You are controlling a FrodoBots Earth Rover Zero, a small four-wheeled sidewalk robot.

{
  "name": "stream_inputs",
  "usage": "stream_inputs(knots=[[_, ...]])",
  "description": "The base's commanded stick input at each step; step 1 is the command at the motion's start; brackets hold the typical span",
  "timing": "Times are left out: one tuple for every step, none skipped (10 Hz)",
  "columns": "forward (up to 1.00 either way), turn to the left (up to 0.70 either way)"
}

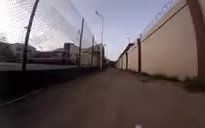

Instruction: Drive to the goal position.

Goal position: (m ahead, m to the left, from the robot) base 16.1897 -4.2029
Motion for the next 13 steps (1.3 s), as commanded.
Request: stream_inputs(knots=[[1.00,0.00],[1.00,0.00],[1.00,0.00],[1.00,0.00],[1.00,0.00],[1.00,0.00],[1.00,0.00],[1.00,0.00],[1.00,0.00],[1.00,0.00],[1.00,0.00],[1.00,0.00],[1.00,0.00]])
